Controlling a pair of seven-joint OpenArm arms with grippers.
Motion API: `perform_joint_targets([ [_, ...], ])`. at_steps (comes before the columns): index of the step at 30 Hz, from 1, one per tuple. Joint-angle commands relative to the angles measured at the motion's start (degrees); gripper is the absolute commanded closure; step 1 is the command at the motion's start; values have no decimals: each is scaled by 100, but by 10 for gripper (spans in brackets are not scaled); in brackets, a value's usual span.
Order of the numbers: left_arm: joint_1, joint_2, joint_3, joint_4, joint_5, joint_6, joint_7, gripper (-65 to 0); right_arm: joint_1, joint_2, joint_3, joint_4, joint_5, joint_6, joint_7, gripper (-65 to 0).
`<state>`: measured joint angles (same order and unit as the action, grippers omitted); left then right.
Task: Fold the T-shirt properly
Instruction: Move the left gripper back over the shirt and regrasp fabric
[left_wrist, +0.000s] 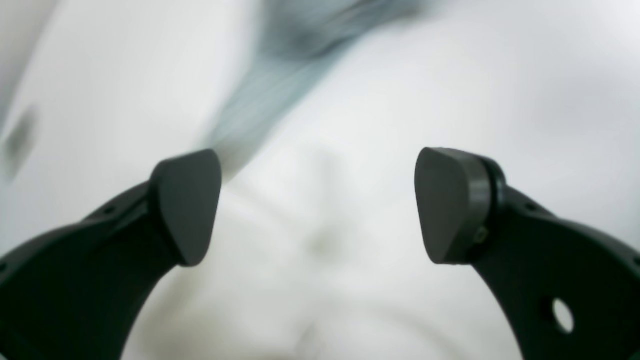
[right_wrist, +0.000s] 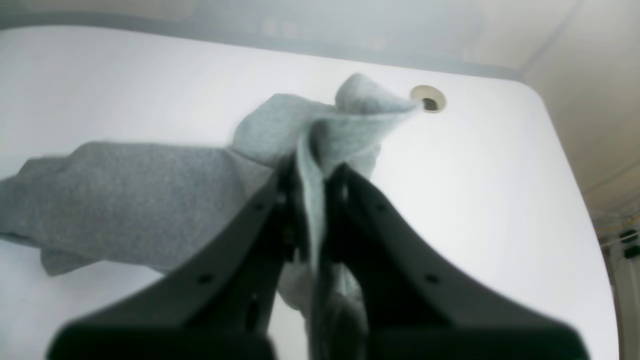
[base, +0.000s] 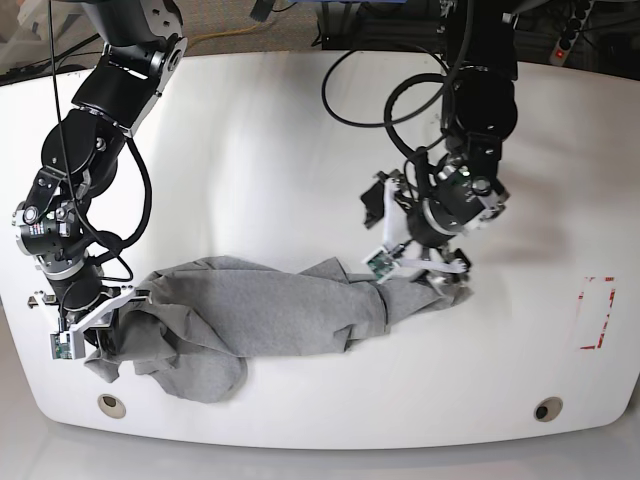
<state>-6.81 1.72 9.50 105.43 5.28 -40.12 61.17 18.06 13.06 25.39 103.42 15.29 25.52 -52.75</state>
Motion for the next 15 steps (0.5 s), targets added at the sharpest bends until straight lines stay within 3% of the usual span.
perform_joint_targets([
  [1,-150,26,189,-200,-14,12,-301,-569,106,70,6,107,58,-7,154,-2],
  [2,-159,35,321,-402,-14,12,-468,-569,97,70,42,107,58,-7,154,-2],
  [5,-168,193,505,-859,-14,456,-978,-572,79,70,68,107,58,-7,163,-2],
  [10,-378,422,505,-1844,4,825,-1567,-572,70,70,68,98,58,-7,163,-2],
  [15,-598,545,496,-2723,-5,1423,-2130,-569,62,70,68,89,58,-7,163,-2],
])
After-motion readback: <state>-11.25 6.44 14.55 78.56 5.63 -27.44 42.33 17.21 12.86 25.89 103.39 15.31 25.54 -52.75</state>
